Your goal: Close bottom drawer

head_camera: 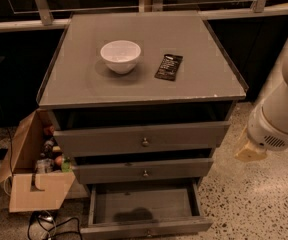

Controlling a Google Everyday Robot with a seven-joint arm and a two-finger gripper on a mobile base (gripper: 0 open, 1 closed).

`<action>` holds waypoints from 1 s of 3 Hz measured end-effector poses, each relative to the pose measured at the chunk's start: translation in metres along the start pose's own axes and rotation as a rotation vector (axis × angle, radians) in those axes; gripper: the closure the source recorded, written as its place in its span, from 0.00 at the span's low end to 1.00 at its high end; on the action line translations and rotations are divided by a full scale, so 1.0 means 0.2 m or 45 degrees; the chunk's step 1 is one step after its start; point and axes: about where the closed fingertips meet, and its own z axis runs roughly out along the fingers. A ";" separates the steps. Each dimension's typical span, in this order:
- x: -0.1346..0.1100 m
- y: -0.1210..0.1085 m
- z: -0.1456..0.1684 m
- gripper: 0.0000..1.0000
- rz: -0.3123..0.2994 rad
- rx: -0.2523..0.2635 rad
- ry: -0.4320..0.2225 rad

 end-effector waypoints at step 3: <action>0.19 0.31 0.54 1.00 0.193 -0.233 -0.010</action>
Offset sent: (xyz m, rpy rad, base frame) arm -0.0809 0.0086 -0.1909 0.1781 0.2907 -0.1961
